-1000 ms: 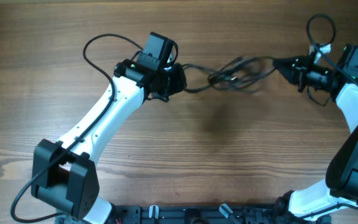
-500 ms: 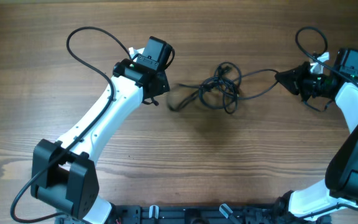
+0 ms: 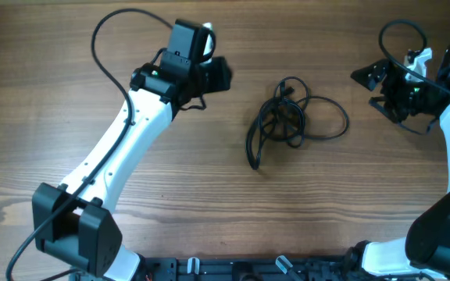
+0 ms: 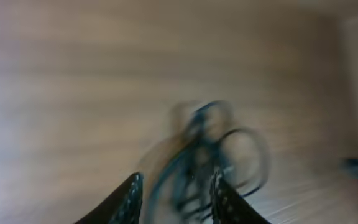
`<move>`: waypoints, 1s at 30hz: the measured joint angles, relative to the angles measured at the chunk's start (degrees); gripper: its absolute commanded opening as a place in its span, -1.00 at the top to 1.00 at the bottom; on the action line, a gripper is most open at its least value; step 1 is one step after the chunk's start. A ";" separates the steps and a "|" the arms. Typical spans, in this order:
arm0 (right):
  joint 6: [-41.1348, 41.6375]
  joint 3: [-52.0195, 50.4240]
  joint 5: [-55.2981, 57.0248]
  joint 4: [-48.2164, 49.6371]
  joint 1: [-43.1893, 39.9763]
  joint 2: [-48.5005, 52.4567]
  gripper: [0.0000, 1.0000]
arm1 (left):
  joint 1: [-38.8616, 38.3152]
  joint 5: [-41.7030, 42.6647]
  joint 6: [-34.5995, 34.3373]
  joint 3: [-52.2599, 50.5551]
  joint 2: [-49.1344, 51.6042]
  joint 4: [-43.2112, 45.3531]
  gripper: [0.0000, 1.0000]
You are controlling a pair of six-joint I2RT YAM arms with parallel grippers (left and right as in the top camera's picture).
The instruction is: Untangle cables
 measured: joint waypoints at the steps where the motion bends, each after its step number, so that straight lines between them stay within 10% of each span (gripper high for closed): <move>1: 0.17 0.00 0.74 0.72 0.00 -0.70 -1.00 | -0.70 0.94 -0.02 0.13 0.46 2.60 0.23; 30: 0.66 0.20 3.21 1.03 0.00 -3.78 -0.98 | -12.68 -0.90 -1.90 0.76 23.80 8.52 0.53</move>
